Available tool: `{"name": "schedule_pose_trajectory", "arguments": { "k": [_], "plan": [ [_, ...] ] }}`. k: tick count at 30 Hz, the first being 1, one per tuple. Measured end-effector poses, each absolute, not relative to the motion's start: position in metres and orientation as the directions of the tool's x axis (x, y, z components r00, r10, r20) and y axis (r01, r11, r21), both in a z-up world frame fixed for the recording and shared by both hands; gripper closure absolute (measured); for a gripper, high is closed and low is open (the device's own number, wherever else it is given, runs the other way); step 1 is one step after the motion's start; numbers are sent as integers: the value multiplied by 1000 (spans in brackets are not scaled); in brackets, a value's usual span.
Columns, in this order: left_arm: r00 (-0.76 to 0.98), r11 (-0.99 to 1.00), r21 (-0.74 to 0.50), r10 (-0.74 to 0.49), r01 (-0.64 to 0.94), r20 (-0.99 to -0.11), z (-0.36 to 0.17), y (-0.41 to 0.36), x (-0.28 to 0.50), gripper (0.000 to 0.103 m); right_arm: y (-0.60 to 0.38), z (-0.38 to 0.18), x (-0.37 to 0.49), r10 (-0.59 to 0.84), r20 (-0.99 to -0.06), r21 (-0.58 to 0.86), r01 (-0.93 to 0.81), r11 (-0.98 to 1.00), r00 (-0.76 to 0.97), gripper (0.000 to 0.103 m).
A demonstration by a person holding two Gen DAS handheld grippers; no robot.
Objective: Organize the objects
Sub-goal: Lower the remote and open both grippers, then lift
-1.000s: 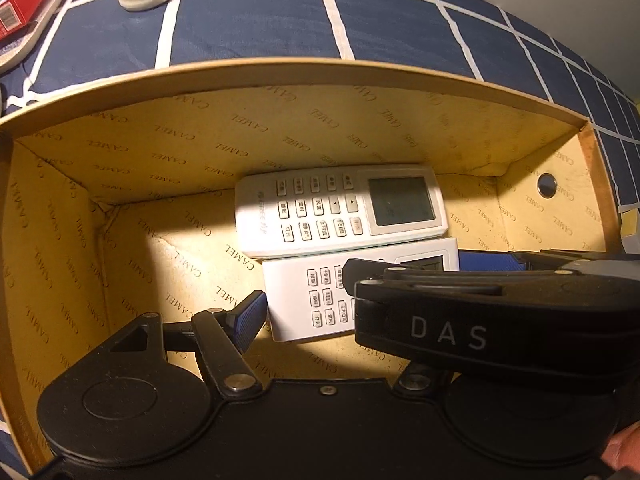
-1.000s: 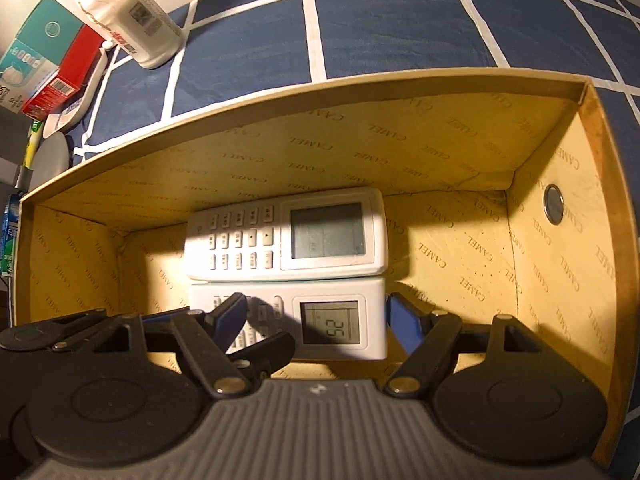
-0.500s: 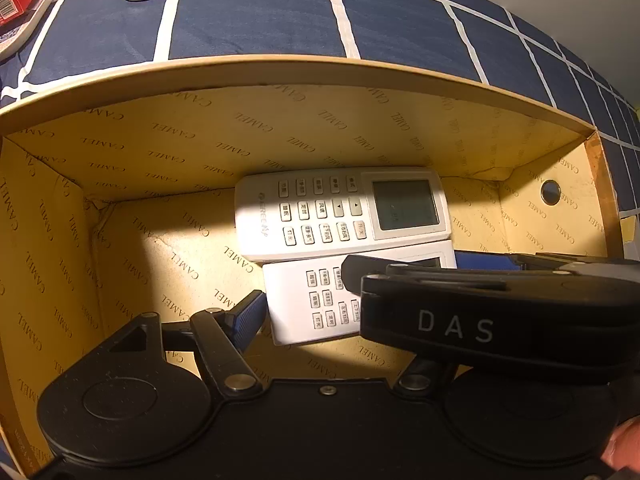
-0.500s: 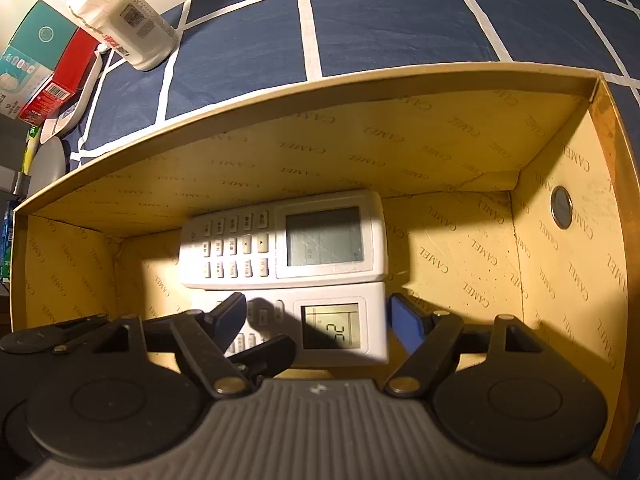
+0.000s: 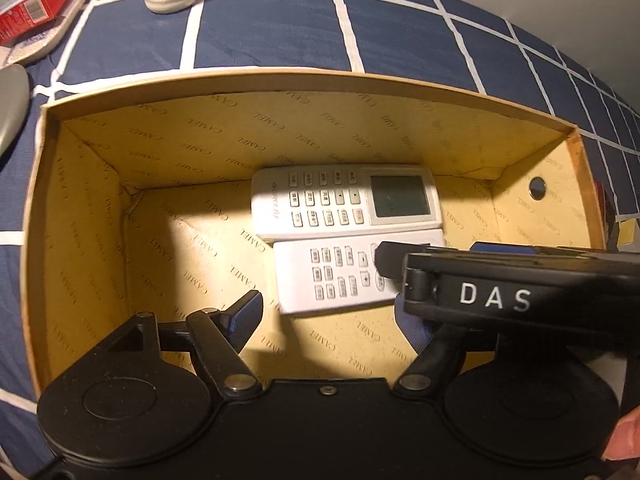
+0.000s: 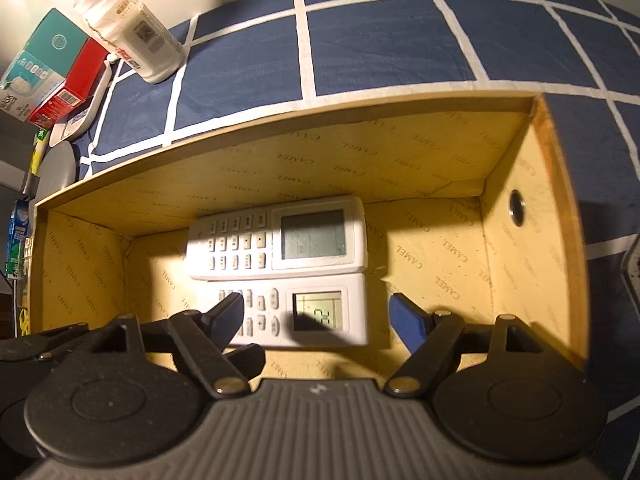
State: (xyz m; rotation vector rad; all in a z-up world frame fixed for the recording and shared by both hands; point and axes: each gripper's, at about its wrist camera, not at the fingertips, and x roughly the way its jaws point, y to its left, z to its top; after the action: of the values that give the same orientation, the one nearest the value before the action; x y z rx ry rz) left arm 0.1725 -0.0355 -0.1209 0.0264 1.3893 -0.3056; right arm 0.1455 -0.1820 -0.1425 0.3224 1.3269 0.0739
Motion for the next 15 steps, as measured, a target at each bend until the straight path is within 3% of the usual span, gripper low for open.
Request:
{"name": "schedule_pose_trajectory", "arguments": {
  "k": [4, 8, 15],
  "plan": [
    [174, 962, -151, -193, 228, -966, -108, -35, 161, 30, -184, -128, 136, 227, -936, 267, 122, 956, 269, 23],
    [212, 964, -136, -185, 227, -959, -92, -35, 148, 18, -186, -111, 122, 222, -927, 268, 119, 956, 302, 18],
    [272, 963, -132, -196, 237, -942, -63, -39, 118, 17, -193, -78, 91, 204, -908, 260, 110, 959, 365, 11]
  ]
}}
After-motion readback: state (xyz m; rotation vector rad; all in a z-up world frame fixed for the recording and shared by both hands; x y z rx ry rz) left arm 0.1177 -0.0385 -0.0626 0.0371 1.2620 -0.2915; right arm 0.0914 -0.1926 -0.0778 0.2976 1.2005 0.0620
